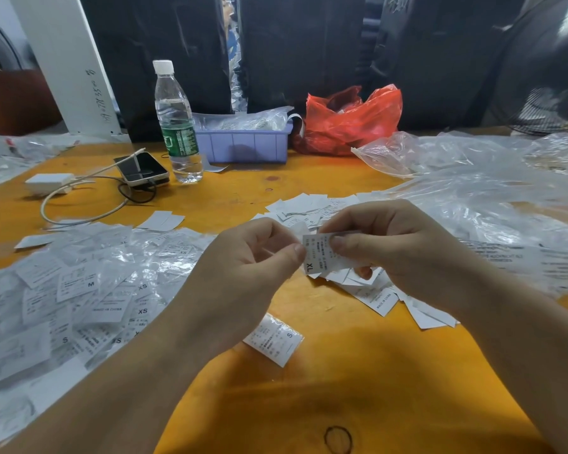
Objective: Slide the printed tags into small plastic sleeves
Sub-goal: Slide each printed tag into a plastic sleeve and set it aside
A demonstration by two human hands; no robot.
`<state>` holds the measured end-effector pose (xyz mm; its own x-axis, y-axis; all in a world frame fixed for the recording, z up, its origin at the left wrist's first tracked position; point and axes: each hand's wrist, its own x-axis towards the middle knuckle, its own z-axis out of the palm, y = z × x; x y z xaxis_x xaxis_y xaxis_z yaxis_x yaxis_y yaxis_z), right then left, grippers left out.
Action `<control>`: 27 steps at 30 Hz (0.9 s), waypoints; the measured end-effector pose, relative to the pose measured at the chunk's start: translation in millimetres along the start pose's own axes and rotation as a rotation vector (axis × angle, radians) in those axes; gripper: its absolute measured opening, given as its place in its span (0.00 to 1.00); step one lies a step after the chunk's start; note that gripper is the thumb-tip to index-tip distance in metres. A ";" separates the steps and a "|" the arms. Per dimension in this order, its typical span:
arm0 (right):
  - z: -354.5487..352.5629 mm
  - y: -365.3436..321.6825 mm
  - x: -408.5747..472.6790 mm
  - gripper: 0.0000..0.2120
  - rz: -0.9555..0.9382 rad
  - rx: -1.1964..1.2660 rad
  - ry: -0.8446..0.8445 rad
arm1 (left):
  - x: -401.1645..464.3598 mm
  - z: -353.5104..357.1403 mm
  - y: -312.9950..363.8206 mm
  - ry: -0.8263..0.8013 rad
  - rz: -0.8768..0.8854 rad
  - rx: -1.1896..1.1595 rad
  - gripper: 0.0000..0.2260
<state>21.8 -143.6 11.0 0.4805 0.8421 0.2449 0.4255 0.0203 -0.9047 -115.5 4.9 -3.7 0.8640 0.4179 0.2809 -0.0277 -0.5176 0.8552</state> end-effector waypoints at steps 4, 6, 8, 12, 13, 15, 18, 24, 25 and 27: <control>-6.2 -3.7 0.1 0.07 -0.065 0.056 0.109 | 0.9 -0.5 0.5 -0.002 0.013 -0.058 0.05; -10.2 -5.7 0.3 0.08 -0.088 0.104 0.189 | 1.6 -1.4 0.7 0.005 0.017 -0.091 0.04; -11.5 -5.9 0.6 0.12 -0.096 0.133 0.245 | 1.7 -2.3 1.8 0.005 0.017 -0.120 0.05; -6.4 -4.8 0.3 0.13 -0.103 0.058 0.237 | 2.4 -2.1 1.5 0.002 -0.004 -0.141 0.06; -5.2 -4.8 0.0 0.12 -0.105 0.043 0.227 | 2.7 -1.8 1.1 0.000 -0.008 -0.145 0.04; -3.0 -4.6 -0.3 0.11 -0.097 0.030 0.211 | 2.9 -1.4 0.5 -0.007 -0.005 -0.145 0.03; -1.2 -4.9 -0.3 0.10 -0.072 0.050 0.178 | 2.8 -1.4 -0.6 -0.015 -0.001 -0.147 0.03; -3.2 -7.3 -0.2 0.12 -0.035 0.161 0.140 | 3.0 -2.2 0.7 0.010 -0.006 -0.151 0.10; -3.4 -7.5 -0.2 0.12 -0.034 0.177 0.148 | 2.6 -2.4 1.2 0.011 -0.008 -0.150 0.10; -3.2 -7.6 -0.4 0.12 -0.035 0.185 0.159 | 2.3 -2.6 1.3 0.010 -0.007 -0.150 0.11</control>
<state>20.9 -145.8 18.9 0.5889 0.7438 0.3162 0.3033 0.1592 -0.9395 -114.9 7.1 -0.8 0.8594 0.4291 0.2781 -0.0966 -0.3978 0.9124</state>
